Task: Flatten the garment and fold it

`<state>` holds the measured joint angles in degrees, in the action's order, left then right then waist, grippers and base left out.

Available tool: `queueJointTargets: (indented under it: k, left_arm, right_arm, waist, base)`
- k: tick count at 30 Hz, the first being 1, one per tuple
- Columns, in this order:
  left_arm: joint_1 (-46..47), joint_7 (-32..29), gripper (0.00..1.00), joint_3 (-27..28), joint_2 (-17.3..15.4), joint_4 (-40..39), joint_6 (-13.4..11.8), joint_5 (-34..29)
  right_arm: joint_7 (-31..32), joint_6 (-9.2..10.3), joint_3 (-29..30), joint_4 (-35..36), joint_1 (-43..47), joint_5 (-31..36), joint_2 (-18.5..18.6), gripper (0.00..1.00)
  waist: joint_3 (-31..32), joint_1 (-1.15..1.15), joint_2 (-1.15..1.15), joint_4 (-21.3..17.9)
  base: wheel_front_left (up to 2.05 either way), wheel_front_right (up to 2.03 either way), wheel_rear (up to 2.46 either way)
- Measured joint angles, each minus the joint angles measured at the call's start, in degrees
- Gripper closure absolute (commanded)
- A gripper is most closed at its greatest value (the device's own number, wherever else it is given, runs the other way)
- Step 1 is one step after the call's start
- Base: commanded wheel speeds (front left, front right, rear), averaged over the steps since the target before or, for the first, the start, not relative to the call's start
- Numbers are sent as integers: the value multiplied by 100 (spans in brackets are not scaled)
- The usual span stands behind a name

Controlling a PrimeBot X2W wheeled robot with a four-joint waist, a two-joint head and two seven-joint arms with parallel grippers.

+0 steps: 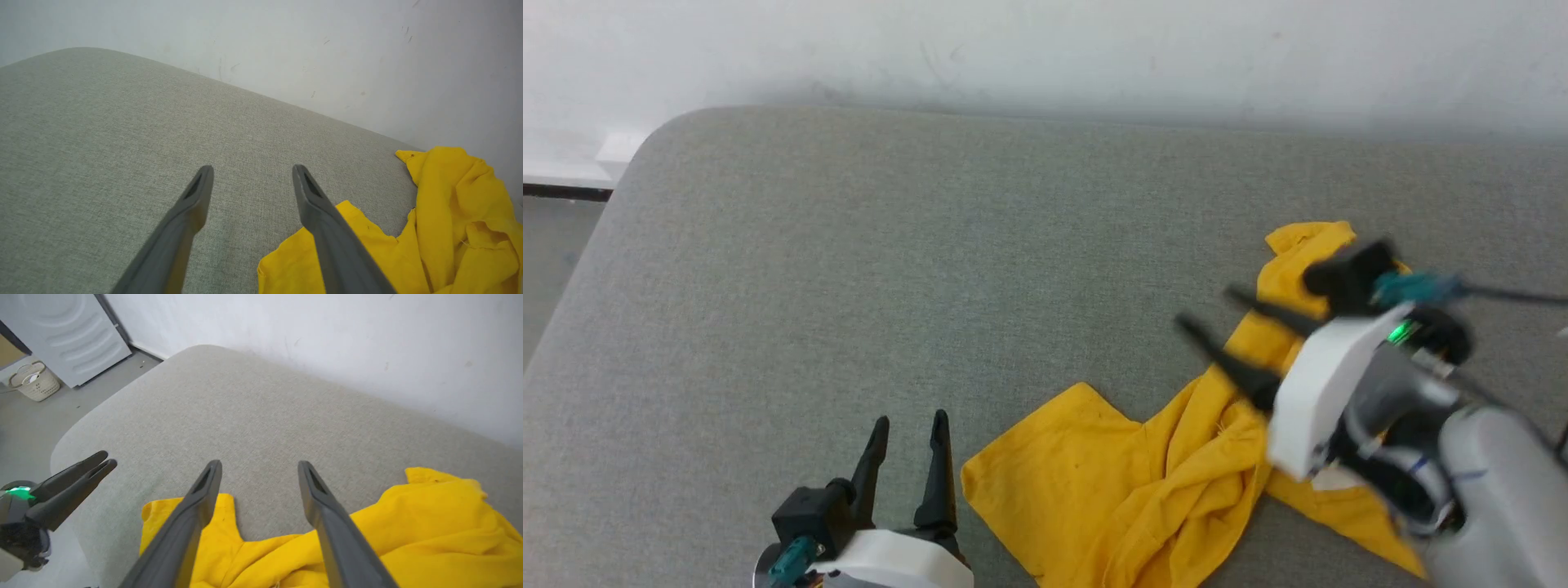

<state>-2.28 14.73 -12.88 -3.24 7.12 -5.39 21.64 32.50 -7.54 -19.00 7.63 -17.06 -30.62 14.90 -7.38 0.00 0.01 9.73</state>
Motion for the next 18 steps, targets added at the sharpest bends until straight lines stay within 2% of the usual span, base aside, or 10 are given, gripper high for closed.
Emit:
queueJointTargets:
  k: [6, 9, 18]
  left_arm:
    - [80, 0, 0, -75, 3, -19, 30, -19]
    - [176, 0, 0, -118, 5, -21, 31, -24]
    - [302, 0, 0, -294, 10, -1, 30, 25]
  right_arm:
    - [-16, 0, 1332, -1016, -672, 1432, 148, 0]
    - [236, 1, 1682, -1631, -760, 2015, 259, 0]
    - [561, 0, 2014, -2715, -705, 2368, 41, 0]
  waist:
    - [-142, 0, 0, 136]
    - [-261, 1, 0, 220]
    - [-600, 1, 0, 519]
  base:
    - [0, 0, 0]
    - [0, 0, 0]
    - [0, 0, 0]
